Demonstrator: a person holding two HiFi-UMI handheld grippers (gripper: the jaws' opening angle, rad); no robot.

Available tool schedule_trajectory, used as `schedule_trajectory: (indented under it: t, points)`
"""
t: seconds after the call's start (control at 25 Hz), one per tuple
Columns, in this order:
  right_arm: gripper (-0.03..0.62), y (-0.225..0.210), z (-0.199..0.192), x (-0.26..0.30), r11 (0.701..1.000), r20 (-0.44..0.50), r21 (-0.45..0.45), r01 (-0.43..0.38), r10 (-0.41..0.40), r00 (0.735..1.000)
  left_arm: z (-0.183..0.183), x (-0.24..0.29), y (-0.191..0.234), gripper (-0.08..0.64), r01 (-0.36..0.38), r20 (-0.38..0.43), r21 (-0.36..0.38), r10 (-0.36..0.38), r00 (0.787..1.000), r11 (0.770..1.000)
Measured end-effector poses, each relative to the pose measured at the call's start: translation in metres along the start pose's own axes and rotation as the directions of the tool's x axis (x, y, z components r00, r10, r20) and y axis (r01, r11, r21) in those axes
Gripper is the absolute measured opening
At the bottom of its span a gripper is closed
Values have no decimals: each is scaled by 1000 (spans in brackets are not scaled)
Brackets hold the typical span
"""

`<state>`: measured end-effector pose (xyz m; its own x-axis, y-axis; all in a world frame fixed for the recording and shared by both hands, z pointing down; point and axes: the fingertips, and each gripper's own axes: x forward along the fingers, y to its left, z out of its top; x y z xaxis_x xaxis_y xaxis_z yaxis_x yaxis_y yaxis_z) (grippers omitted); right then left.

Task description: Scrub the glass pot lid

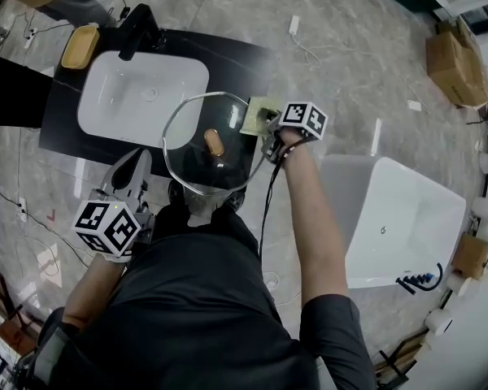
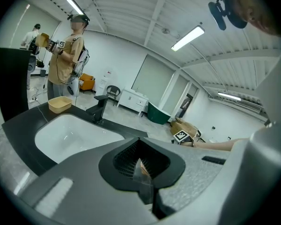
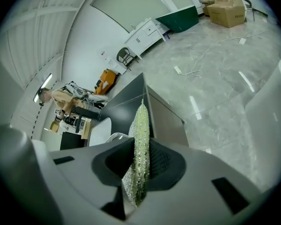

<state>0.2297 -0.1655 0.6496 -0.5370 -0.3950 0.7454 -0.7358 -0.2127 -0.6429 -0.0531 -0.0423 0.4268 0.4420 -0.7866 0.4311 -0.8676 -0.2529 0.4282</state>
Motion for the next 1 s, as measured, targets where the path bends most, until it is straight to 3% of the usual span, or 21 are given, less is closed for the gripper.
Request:
schedule_trajectory:
  t: [0.2,0.28,0.36,0.44,0.52,0.6,0.68,0.8,0.88,0.92,1.0]
  points:
    - [66,-15,9,-19,999,28,-6,45,-45,999,4,-4,7,0,-8,8,-10,8,1000,1000]
    - [66,3,19,-25,997,72,-63,46,-41,997,5,-10,17,0,-18,14,-23,19,1000,1000]
    - [66,44,25,-21,986,86,-164,-2,16,996,5,-15,31,0,-35,16,-37,35,999,999]
    - [66,97,17,-3,951,9,-292,-98,105,994,5,-20,44,0,-51,19,-52,53,998,997]
    - [66,148,-4,22,885,-133,-424,-193,150,980,6,-28,54,0,-64,27,-66,66,997,996]
    - [66,185,-33,51,801,-277,-542,-253,114,954,8,-36,63,0,-80,40,-78,83,996,994]
    - [66,208,-67,79,718,-409,-626,-303,28,912,9,-47,74,0,-104,52,-92,109,993,990]
    - [66,224,-121,107,625,-582,-665,-410,-88,809,11,-64,91,0,-151,64,-113,159,985,982]
    - [66,224,-146,117,589,-643,-668,-455,-148,752,9,-72,103,0,-181,65,-127,191,979,975]
    - [66,220,-151,120,586,-654,-668,-458,-168,738,6,-75,108,0,-194,63,-134,204,977,972]
    - [66,209,-149,124,611,-651,-661,-435,-179,738,2,-78,113,0,-210,57,-147,221,974,966]
